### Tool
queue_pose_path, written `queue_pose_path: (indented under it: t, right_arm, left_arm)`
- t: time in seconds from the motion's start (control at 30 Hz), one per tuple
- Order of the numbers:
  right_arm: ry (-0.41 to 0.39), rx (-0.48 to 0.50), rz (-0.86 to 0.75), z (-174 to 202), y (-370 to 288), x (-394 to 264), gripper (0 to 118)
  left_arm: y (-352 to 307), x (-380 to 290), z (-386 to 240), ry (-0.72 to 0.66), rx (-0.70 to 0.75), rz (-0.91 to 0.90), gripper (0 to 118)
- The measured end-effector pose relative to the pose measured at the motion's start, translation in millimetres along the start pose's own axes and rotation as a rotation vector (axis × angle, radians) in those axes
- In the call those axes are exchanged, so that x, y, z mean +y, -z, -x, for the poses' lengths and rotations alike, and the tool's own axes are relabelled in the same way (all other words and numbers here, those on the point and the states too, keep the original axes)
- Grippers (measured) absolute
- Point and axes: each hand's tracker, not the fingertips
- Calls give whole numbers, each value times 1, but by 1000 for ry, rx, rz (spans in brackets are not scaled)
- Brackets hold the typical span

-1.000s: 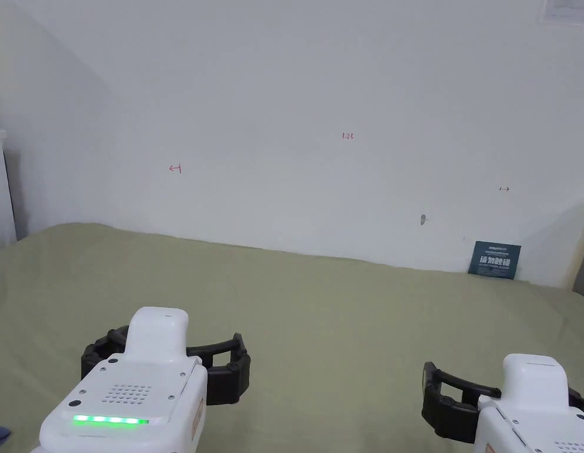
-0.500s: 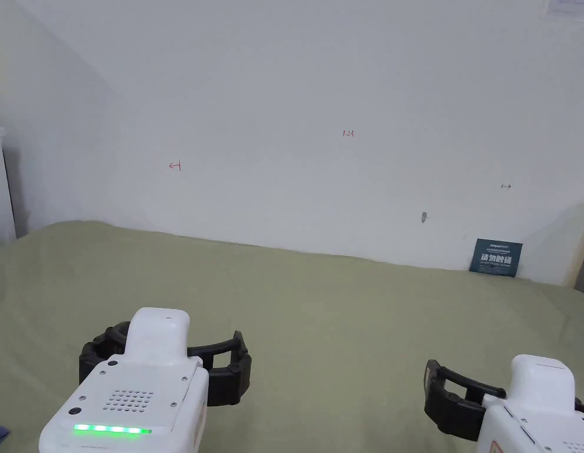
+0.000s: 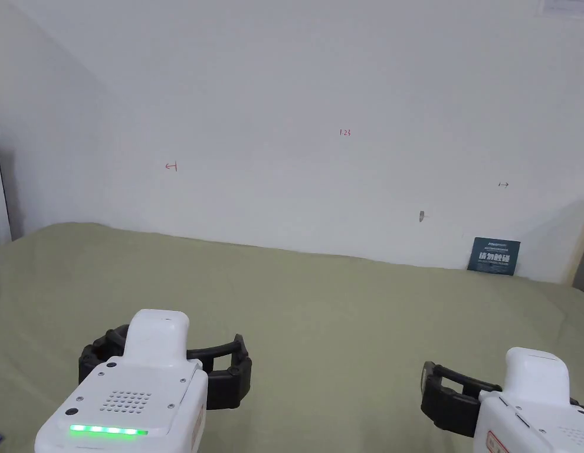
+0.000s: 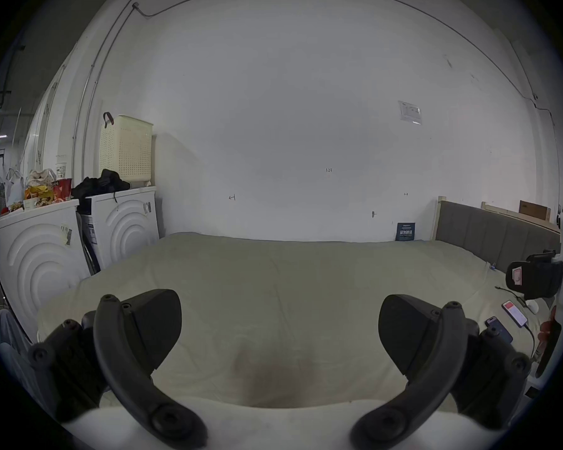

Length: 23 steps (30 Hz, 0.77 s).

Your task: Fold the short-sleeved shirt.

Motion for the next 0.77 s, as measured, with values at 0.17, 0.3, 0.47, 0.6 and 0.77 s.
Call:
queue_pose_path:
  t: [0.17, 0.3, 0.47, 0.6, 0.77]
  right_arm:
    - [15, 2, 7, -2, -1, 6, 118]
    - [4, 0, -4, -2, -2, 8, 118]
    - [-5, 3, 0, 0, -1, 9, 118]
    - [-15, -3, 13, 2, 2, 8, 118]
    - [-7, -37, 15, 1, 2, 13, 118]
  left_arm:
    - [1, 1, 1, 3, 8, 1, 118]
    - [2, 2, 2, -7, 8, 7, 118]
    - [5, 1, 4, -22, 13, 25, 118]
    - [5, 1, 4, -18, 14, 28, 118]
    - [4, 1, 4, -11, 8, 31, 118]
